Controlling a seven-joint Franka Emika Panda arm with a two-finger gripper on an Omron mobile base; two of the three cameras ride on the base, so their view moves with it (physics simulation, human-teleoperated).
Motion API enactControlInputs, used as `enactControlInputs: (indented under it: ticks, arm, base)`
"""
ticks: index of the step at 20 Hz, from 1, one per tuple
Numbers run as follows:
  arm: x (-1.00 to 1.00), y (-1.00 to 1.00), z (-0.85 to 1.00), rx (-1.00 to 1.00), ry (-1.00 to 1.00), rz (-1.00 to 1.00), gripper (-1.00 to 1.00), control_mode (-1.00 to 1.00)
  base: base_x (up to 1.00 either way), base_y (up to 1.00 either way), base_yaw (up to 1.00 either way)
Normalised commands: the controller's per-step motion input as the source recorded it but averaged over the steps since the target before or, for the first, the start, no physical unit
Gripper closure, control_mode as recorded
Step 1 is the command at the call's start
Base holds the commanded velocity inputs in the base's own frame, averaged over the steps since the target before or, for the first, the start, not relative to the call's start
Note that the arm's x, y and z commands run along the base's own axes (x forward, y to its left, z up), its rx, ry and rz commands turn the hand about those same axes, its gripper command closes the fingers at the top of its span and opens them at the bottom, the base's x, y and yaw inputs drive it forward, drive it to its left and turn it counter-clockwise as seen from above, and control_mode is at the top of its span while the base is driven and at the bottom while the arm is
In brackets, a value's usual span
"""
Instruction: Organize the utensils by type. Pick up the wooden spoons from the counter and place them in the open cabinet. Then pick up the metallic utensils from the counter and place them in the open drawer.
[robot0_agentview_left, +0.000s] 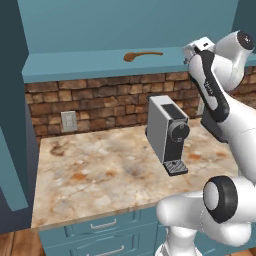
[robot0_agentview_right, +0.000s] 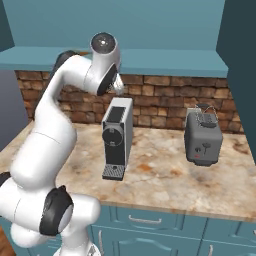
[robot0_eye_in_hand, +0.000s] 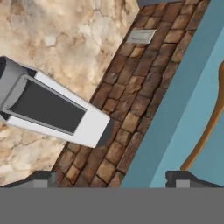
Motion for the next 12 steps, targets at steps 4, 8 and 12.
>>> enactControlInputs:
  ticks: [4, 8, 12]
  arm:
    - [-1.0, -0.21, -0.52, -0.08, 0.0, 0.14, -1.0, -1.0]
    - [-1.0, -0.21, -0.69, 0.0, -0.04, 0.13, -1.0, -1.0]
    - [-1.0, -0.01, -0.67, -0.08, 0.0, 0.17, -1.0, -1.0]
  base:
    - [0.0, 0.0, 0.0]
    - [0.0, 0.0, 0.0]
    - [0.0, 0.0, 0.0]
